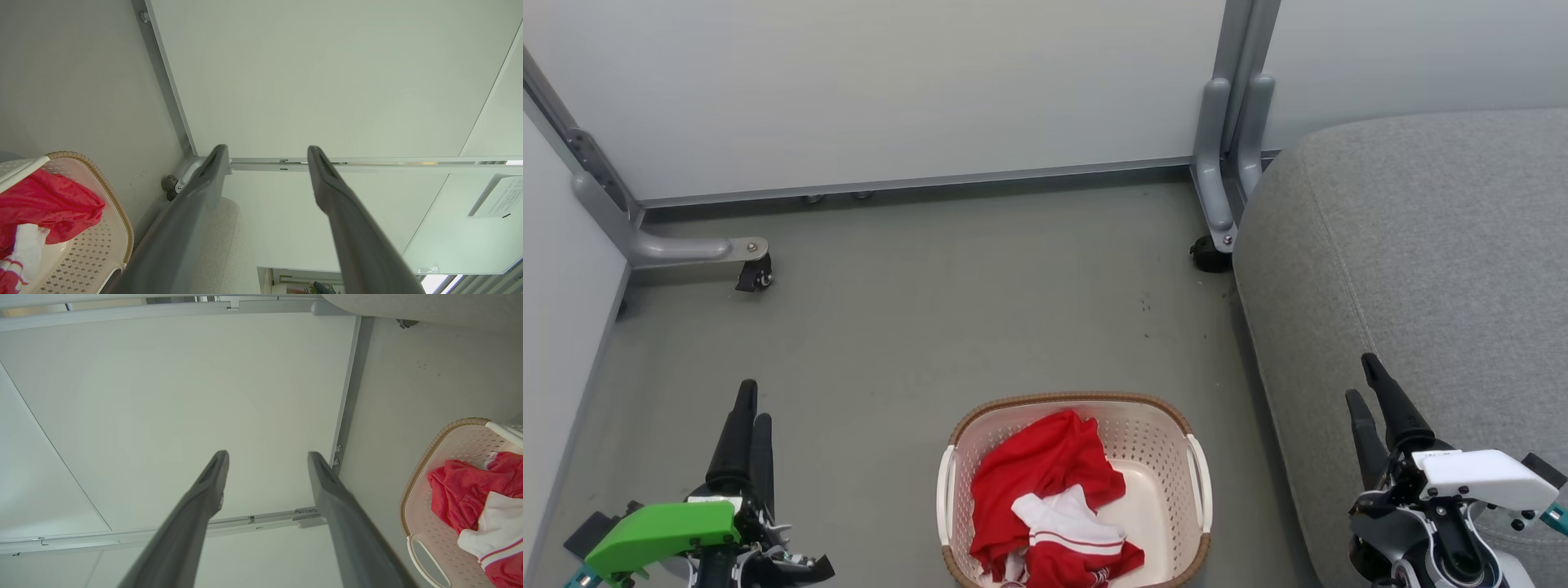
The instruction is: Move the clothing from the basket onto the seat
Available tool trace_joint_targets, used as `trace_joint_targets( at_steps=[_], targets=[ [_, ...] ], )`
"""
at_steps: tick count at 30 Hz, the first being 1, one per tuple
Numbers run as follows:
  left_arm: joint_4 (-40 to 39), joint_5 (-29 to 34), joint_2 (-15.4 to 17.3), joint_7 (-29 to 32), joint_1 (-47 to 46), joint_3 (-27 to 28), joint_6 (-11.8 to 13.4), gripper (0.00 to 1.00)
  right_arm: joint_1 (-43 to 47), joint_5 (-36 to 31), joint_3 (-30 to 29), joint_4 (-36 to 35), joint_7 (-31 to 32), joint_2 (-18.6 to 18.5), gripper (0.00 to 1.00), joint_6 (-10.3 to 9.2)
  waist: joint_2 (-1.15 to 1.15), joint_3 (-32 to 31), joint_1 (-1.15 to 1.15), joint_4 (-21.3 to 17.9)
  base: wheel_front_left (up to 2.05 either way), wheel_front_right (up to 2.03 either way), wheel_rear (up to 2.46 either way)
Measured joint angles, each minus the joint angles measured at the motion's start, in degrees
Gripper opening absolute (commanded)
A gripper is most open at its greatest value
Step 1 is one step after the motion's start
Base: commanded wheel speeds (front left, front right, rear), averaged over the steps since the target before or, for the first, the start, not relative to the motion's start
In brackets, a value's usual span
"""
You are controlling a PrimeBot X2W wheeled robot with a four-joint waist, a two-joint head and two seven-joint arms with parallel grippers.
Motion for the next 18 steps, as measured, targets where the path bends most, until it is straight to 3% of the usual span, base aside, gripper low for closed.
trace_joint_targets(
  at_steps=[7, 18],
  targets=[
    [-1.9, 4.4, 0.3, -2.0, 0.0, -1.5, 0.0, 1.0, 0.5, -5.9, 1.0, -1.6, -1.9, 0.0, 1.0, 0.0, 0.0, -0.1, 0.0, 0.2, 0.0, 0.0, 0.0],
    [-4.9, 18.6, 0.8, -4.7, 0.1, -3.3, 0.0, 1.0, 1.0, -21.3, 2.4, -4.8, -4.7, -0.5, 1.0, 0.0, 0.0, -0.4, 0.0, 0.4, 0.0, 0.0, 0.0]
  ],
)
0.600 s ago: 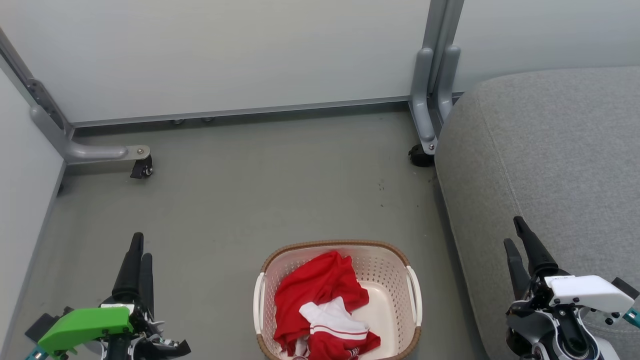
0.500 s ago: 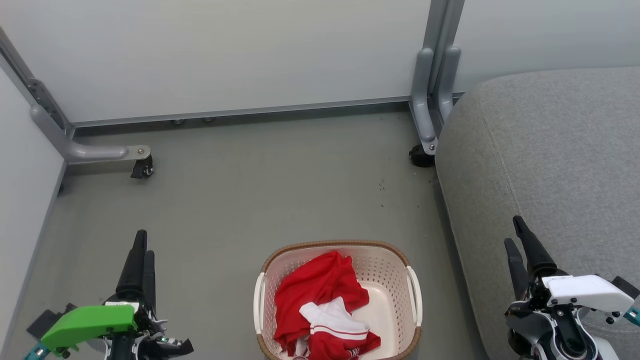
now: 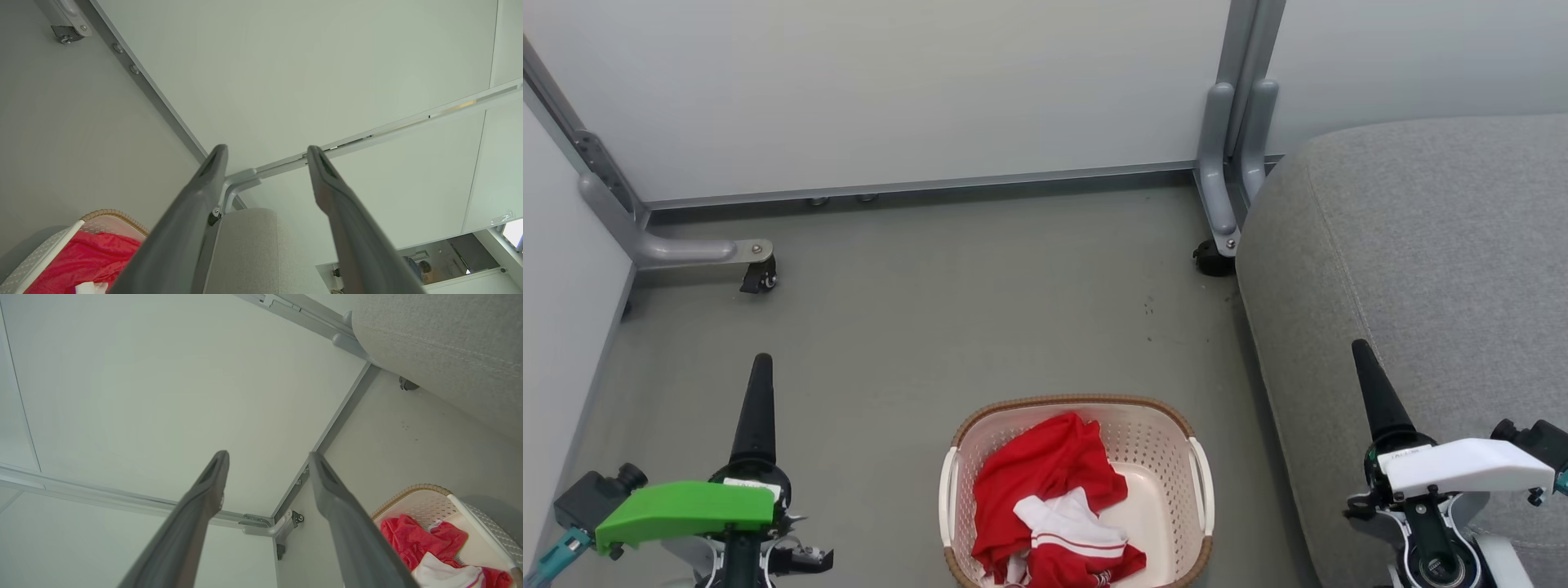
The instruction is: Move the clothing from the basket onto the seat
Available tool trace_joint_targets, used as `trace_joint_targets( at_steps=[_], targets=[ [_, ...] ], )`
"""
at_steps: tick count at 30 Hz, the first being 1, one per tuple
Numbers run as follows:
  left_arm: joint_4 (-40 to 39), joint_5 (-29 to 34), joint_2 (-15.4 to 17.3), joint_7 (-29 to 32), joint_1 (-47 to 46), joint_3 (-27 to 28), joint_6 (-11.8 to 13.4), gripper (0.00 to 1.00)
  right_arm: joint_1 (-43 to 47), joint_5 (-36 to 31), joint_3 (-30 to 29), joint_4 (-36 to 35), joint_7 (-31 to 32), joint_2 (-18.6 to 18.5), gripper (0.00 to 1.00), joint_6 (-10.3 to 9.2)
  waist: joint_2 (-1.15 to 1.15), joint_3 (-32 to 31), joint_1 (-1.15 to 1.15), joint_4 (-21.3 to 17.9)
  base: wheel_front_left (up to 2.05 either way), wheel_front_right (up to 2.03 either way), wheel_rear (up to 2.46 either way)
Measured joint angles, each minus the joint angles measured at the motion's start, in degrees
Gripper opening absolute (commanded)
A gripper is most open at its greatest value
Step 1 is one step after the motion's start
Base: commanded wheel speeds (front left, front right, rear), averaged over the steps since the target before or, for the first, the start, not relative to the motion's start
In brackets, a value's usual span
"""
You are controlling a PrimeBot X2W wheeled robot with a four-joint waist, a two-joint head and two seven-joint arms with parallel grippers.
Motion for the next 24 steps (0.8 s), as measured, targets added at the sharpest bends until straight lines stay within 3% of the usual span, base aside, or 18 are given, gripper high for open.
trace_joint_targets(
  at_steps=[24],
  targets=[
    [-2.0, 24.9, 0.8, -4.8, 1.2, -2.4, 0.0, 1.0, 1.1, -24.8, 2.8, -1.8, -4.8, -0.6, 1.0, 0.0, 0.0, -0.2, 0.0, 0.2, 0.0, 0.0, 0.0]
  ],
)
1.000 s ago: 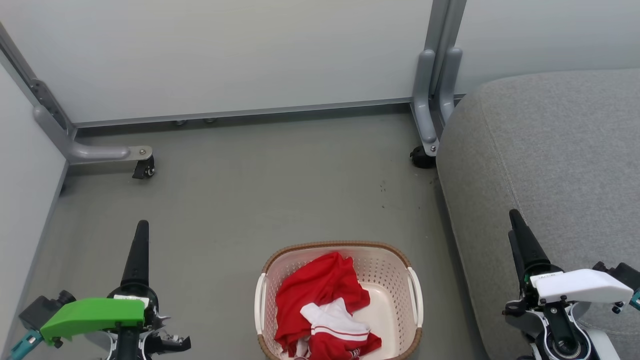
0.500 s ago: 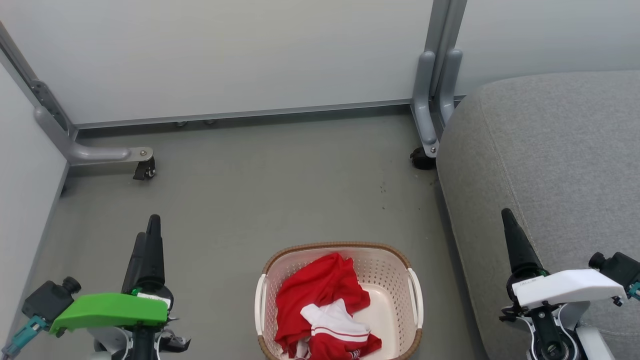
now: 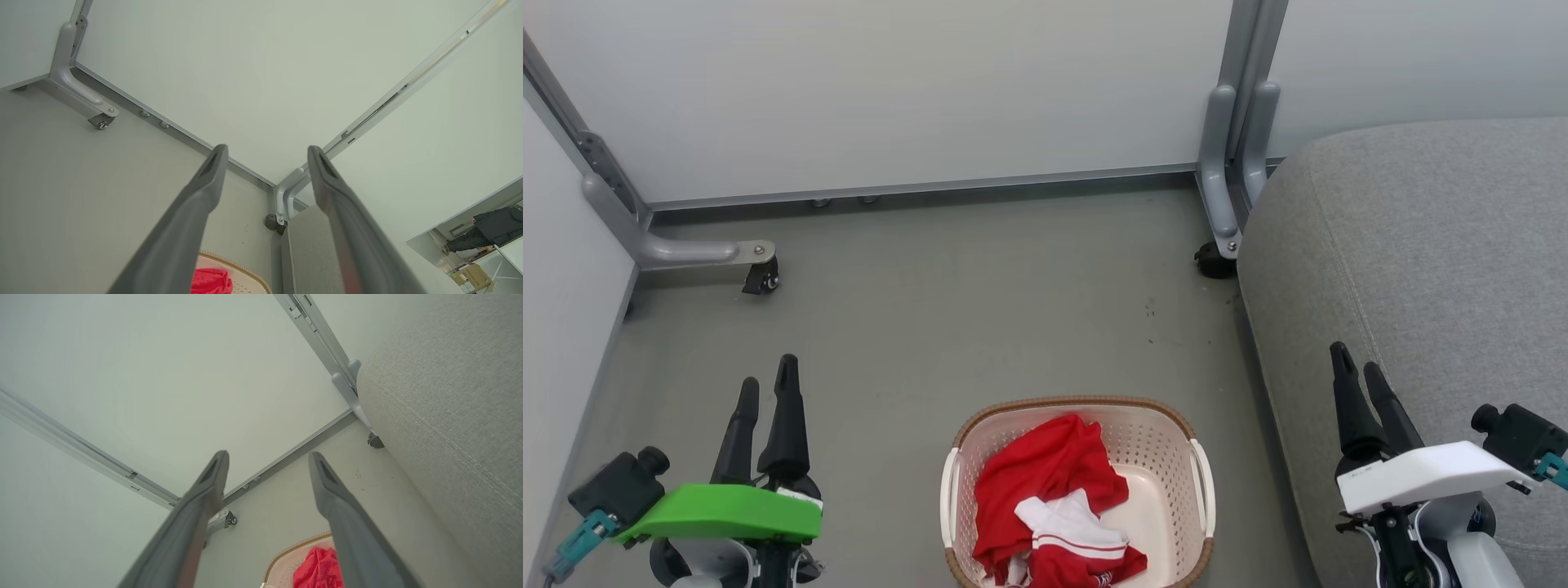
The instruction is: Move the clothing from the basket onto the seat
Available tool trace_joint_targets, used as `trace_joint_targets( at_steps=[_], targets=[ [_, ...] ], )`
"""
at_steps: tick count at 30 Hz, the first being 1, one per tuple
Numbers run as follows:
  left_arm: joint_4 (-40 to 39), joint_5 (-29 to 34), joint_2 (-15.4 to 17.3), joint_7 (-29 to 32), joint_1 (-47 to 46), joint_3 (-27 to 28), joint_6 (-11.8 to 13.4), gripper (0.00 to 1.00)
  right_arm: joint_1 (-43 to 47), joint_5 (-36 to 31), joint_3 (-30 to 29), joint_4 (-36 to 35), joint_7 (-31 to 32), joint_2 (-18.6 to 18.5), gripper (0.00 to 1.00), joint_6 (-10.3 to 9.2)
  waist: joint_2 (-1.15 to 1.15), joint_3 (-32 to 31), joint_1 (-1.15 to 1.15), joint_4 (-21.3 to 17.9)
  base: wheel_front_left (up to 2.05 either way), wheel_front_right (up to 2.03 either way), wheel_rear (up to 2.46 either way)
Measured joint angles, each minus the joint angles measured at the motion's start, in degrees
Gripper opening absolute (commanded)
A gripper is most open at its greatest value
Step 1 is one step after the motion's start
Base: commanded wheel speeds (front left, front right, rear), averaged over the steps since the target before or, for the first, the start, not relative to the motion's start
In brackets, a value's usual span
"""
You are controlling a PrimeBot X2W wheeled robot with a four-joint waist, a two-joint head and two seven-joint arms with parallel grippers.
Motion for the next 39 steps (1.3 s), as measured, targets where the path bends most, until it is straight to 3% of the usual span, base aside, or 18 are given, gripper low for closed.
trace_joint_targets(
  at_steps=[16, 39],
  targets=[
    [0.6, 12.0, 0.0, -2.7, 0.7, -1.0, 0.0, 1.0, 1.0, -12.3, 1.0, -0.4, -2.6, 0.3, 1.0, 0.01, 0.0, -0.2, 0.0, 0.0, 0.0, 0.0, 0.0],
    [3.4, 24.9, -0.8, -6.0, 1.2, -1.1, 0.0, 1.0, 1.9, -24.7, 1.9, -0.1, -4.8, 0.7, 1.0, 0.01, 0.0, -0.2, 0.0, 0.3, 0.0, 0.0, 0.0]
  ],
)
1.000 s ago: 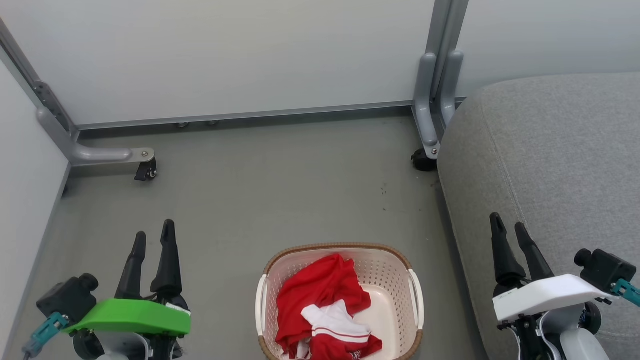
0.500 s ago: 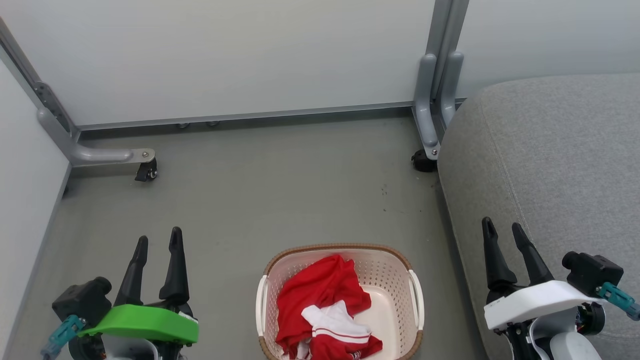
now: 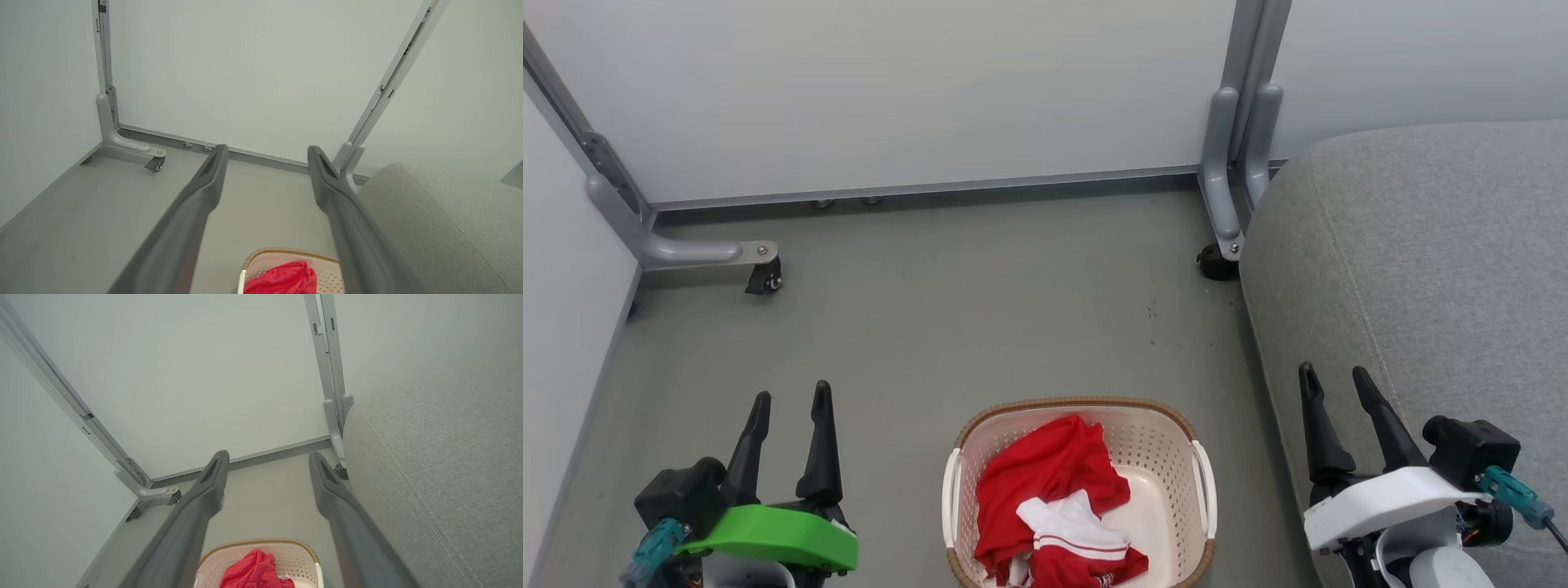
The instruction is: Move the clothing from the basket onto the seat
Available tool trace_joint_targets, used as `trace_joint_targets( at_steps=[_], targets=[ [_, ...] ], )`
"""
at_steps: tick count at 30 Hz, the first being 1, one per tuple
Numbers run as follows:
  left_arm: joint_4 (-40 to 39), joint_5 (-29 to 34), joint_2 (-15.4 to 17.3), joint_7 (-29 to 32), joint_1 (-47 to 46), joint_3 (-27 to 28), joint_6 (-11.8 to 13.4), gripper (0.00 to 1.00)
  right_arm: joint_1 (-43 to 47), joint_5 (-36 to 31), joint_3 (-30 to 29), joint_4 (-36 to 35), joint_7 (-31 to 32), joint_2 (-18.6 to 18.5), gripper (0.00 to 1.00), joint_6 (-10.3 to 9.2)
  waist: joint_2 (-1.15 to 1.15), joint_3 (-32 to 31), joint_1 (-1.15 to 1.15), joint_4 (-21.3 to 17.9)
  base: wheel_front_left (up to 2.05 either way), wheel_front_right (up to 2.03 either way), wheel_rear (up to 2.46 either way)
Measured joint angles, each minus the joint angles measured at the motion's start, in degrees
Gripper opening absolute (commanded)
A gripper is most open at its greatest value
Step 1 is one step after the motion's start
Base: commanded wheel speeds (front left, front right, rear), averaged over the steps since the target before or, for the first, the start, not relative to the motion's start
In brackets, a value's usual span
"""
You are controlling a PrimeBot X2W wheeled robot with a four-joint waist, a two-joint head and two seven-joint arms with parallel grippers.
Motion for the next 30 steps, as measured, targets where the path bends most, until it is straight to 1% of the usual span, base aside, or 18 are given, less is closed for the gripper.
trace_joint_targets(
  at_steps=[11, 30],
  targets=[
    [1.5, 5.8, -0.2, -1.3, 0.0, 0.2, 0.0, 1.0, 0.2, -4.3, 0.3, 0.0, -0.3, 0.0, 1.0, 0.01, 0.0, 0.0, 0.0, 0.1, 0.0, 0.0, 0.0],
    [3.1, 13.4, -0.3, -3.5, 0.2, 0.2, 0.0, 1.0, 1.2, -10.6, 1.0, -0.3, -1.2, 0.0, 1.0, 0.01, 0.0, -0.2, 0.0, -0.1, 0.0, 0.0, 0.0]
  ],
)
